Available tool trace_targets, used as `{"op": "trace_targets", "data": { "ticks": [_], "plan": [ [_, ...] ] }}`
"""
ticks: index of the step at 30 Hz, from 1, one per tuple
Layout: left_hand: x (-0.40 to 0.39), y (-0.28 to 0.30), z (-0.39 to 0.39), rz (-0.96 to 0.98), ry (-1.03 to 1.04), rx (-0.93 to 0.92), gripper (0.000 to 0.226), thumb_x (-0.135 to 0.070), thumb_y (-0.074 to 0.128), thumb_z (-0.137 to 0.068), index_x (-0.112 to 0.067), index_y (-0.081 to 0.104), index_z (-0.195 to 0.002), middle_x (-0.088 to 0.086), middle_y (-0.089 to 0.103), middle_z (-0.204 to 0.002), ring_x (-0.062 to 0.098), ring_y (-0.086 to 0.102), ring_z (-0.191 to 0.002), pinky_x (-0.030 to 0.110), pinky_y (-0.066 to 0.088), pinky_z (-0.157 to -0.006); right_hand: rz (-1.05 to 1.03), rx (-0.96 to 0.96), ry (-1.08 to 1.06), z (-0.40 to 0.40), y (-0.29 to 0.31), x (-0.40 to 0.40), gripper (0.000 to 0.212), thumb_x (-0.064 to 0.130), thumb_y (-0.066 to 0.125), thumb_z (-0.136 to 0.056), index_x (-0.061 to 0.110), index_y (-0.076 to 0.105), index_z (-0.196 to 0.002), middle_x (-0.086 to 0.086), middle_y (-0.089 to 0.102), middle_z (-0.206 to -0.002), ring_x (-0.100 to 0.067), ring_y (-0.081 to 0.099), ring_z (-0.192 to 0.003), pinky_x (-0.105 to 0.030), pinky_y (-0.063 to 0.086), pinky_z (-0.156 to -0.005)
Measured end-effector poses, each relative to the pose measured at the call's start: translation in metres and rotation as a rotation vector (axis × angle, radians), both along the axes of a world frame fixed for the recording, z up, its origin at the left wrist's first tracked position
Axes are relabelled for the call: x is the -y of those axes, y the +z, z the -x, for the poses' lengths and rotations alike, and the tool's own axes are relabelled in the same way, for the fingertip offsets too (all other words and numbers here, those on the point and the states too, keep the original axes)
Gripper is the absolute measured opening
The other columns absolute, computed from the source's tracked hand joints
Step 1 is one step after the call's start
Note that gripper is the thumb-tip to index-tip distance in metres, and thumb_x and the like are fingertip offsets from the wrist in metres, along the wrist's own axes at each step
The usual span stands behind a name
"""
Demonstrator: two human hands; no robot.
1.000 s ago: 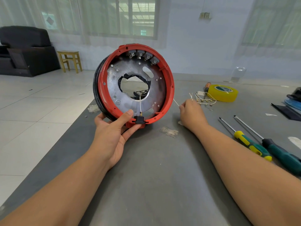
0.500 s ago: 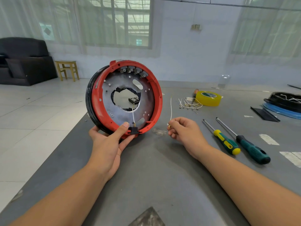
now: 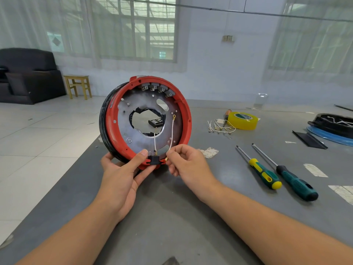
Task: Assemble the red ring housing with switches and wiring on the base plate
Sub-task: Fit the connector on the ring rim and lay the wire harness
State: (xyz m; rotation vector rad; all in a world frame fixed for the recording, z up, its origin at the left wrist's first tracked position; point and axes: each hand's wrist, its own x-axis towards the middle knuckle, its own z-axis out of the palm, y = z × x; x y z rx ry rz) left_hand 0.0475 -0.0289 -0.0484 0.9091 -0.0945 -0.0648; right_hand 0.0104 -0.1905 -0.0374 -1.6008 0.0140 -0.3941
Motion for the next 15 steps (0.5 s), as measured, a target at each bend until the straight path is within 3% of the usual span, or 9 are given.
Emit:
{"op": "trace_targets", "data": {
  "ticks": [11, 15],
  "plan": [
    [0.000, 0.000, 0.000, -0.004, -0.017, -0.009, 0.075, -0.002, 0.081, -0.083, -0.028, 0.038, -0.139, 0.023, 0.068, -0.128, 0.032, 0.079, -0.099, 0.039, 0.066, -0.073, -0.095, 0.007, 0.052, -0.001, 0.008, 0.006, 0.018, 0.003, 0.064, -0.096, 0.010, 0.063, -0.079, -0.003, 0.070, -0.065, -0.015, 0.067, -0.059, -0.020, 0.053, -0.056],
    [-0.001, 0.001, 0.001, -0.009, -0.017, -0.007, 0.071, -0.002, 0.081, -0.083, -0.027, 0.041, -0.136, 0.021, 0.069, -0.127, 0.029, 0.079, -0.099, 0.039, 0.066, -0.073, -0.277, 0.014, 0.124, 0.001, 0.014, 0.009, 0.007, 0.008, 0.072, -0.085, 0.008, 0.065, -0.084, -0.010, 0.075, -0.080, -0.016, 0.071, -0.065, -0.020, 0.055, -0.059]
  ]
}}
